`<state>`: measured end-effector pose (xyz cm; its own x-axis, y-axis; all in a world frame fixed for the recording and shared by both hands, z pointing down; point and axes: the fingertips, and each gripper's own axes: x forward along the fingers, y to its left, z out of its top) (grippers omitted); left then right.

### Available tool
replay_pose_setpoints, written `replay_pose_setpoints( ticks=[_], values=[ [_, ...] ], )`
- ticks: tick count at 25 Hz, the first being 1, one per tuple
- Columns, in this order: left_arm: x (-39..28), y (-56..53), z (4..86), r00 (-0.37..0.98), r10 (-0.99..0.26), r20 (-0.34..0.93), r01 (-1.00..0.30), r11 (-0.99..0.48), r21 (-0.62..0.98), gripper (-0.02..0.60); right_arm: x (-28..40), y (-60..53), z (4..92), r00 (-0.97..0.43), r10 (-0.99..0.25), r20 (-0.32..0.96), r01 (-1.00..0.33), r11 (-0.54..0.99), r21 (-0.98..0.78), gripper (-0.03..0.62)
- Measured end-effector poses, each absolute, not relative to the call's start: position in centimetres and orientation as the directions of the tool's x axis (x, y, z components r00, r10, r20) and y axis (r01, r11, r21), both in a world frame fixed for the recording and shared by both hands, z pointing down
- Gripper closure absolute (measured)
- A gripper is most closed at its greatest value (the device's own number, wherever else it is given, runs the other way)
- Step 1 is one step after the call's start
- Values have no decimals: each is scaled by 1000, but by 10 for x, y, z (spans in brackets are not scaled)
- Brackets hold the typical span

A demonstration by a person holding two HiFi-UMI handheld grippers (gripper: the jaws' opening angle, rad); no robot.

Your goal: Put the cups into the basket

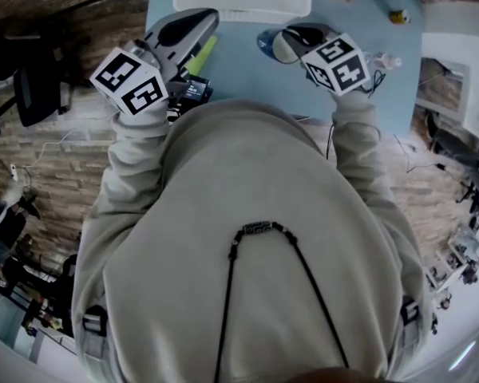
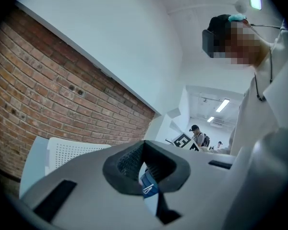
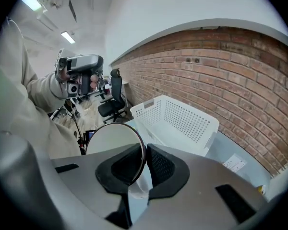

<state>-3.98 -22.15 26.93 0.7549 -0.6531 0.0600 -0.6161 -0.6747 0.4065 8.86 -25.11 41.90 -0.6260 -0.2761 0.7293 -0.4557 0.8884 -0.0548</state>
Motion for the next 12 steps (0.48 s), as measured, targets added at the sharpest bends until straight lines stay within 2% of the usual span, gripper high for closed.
replay_pose_setpoints(
  ticks=[5,12],
  values=[
    [-36,-225,273,771,-634,64,-601,-690,402,584,76,-252,409,-665,-263,699,-453,886,-96,548],
    [-45,-231,273,788,-615,32,-575,-717,393,584,58,-269,386,-665,-304,683,-451,891,-43,546]
  ],
)
